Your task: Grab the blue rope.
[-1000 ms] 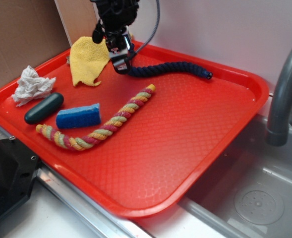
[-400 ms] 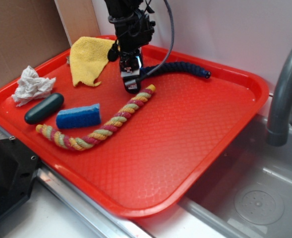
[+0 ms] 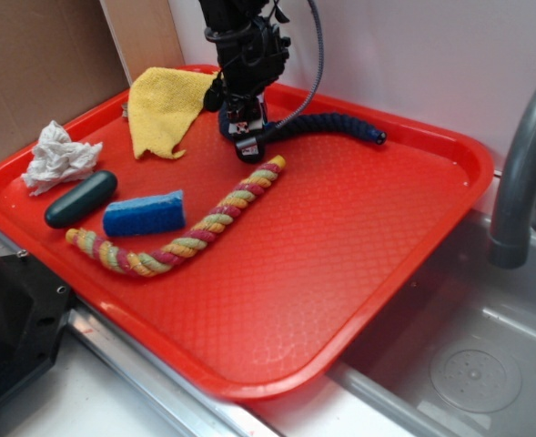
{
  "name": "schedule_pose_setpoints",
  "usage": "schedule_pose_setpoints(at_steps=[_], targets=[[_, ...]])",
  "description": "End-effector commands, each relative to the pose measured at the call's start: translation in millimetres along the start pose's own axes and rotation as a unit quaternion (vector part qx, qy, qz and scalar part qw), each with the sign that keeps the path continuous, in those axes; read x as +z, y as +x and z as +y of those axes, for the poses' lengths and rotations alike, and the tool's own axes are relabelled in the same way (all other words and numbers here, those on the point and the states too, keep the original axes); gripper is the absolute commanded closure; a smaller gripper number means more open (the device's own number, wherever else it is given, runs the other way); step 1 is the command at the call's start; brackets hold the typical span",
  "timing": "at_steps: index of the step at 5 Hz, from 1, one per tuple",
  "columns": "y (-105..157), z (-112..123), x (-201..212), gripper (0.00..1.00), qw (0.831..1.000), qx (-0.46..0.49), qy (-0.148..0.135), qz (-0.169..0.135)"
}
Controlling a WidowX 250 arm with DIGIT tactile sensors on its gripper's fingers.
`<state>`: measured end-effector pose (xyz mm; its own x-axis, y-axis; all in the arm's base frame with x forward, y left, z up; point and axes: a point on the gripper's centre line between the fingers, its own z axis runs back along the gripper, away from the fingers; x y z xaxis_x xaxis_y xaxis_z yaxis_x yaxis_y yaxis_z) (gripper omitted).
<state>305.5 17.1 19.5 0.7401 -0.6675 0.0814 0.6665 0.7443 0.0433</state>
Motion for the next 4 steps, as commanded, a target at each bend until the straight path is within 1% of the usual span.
schedule_pose_setpoints(at_steps=[1, 2, 3, 4], targets=[[-17.2, -28.6, 95.6, 1.00, 0.983, 0.140, 0.101, -0.060], [-28.3, -58.5, 147.7, 1.00, 0.958, 0.254, 0.134, -0.015], [-29.1, -80.9, 188.8, 1.00, 0.952, 0.291, 0.092, -0.027], [-41.1, -88.5, 211.2, 1.00, 0.940, 0.330, 0.080, -0.034]])
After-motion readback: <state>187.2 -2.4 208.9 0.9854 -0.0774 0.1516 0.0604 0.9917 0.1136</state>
